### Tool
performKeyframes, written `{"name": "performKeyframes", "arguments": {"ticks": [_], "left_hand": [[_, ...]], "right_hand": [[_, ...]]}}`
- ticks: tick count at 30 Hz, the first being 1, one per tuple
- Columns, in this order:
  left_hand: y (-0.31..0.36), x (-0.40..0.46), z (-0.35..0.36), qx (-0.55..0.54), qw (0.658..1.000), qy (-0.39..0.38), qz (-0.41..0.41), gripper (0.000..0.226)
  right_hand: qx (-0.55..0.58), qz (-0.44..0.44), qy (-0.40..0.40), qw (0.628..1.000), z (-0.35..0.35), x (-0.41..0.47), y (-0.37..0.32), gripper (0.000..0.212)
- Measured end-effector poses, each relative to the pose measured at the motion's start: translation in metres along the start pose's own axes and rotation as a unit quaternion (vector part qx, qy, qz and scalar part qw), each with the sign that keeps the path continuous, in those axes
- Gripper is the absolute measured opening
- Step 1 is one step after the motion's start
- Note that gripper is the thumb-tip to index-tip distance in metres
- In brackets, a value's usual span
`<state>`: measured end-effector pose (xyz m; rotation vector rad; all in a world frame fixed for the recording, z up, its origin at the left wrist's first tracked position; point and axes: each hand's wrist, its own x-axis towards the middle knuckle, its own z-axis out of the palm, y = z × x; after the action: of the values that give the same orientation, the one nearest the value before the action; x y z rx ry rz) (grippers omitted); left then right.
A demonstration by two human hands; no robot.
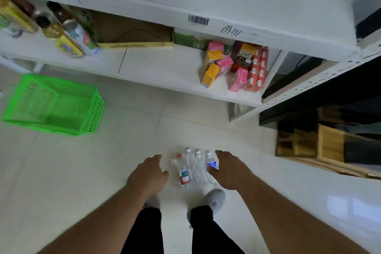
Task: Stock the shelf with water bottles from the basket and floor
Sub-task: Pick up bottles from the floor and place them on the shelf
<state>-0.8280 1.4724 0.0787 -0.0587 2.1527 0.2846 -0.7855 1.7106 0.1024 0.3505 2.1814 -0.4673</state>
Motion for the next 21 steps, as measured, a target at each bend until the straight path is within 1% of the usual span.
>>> {"name": "performKeyframes", "arguments": {"ticks": [2, 5, 9, 13, 15, 17, 21], "left_hand": [[-0.009, 0.033, 0.031, -0.032, 0.999, -0.011, -0.024, 0.070], [-0.025, 0.103, 0.088, -0.068, 0.996, -0.023, -0.050, 0.069], [-0.049, 0.216, 0.182, -0.097, 0.991, -0.033, -0.083, 0.071], [-0.068, 0.322, 0.278, -0.149, 0.983, -0.030, -0.100, 0.071], [-0.075, 0.363, 0.324, -0.167, 0.980, -0.031, -0.104, 0.072], [-0.081, 0.394, 0.362, -0.191, 0.974, -0.038, -0.112, 0.068], [-0.085, 0.429, 0.410, -0.233, 0.964, -0.041, -0.124, 0.055]], "right_hand": [[0.011, -0.003, -0.012, 1.000, 0.022, 0.043, 0.004, 0.066], [0.021, -0.009, -0.025, 0.999, 0.075, 0.125, 0.012, 0.065], [0.021, -0.005, -0.050, 0.999, 0.168, 0.247, 0.033, 0.060], [-0.002, 0.010, -0.051, 0.999, 0.264, 0.355, 0.062, 0.059], [-0.016, 0.012, -0.045, 0.999, 0.303, 0.394, 0.077, 0.056], [-0.026, 0.014, -0.037, 0.999, 0.334, 0.423, 0.088, 0.051], [-0.033, 0.029, -0.009, 0.999, 0.375, 0.453, 0.093, 0.045]]}}
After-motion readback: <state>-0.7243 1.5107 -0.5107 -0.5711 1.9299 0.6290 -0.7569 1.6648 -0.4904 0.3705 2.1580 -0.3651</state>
